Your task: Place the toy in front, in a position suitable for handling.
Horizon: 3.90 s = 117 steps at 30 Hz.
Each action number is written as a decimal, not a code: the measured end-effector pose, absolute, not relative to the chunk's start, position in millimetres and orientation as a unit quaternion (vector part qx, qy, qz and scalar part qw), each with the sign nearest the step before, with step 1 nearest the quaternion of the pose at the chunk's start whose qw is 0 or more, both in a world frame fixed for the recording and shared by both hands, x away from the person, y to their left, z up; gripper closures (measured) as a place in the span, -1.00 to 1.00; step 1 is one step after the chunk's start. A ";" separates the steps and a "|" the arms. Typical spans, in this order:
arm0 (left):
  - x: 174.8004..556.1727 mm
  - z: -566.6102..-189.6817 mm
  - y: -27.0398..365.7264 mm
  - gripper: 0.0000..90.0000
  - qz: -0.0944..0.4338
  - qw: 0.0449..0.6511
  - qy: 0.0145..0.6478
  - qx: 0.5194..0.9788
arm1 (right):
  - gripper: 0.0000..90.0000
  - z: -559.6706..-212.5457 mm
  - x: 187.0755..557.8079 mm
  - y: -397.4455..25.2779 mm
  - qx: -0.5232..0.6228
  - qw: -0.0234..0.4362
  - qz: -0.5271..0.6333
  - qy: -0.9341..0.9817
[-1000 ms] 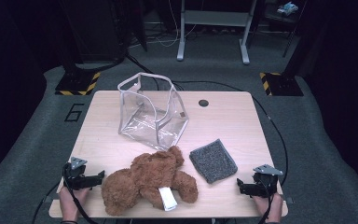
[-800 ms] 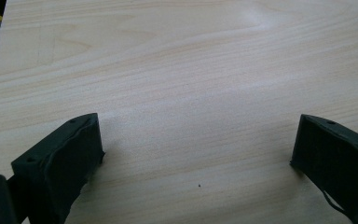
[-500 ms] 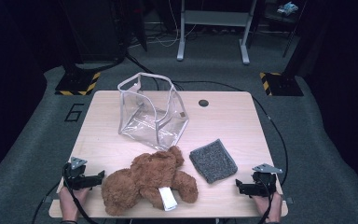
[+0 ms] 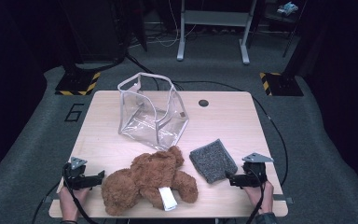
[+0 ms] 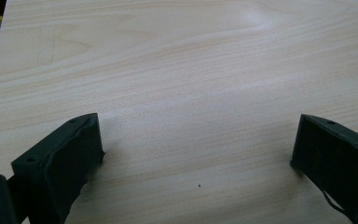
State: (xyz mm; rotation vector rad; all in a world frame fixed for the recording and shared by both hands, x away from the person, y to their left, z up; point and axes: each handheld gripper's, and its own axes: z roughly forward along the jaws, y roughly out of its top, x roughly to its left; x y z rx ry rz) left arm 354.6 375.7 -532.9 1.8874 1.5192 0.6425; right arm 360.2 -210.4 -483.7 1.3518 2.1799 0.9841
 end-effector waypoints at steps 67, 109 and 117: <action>354.5 -532.9 376.0 -0.96 0.246 0.312 0.575 0.715 | 0.59 -511.0 409.0 -154.6 0.475 0.163 0.330 0.800; 353.8 -532.3 376.5 -0.95 0.244 0.306 0.577 0.716 | 0.61 -452.9 392.4 -205.7 0.487 0.219 0.347 0.771; 353.8 -532.4 376.3 -0.95 0.245 0.308 0.577 0.716 | 0.61 -449.7 394.0 -218.6 0.503 0.234 0.337 0.761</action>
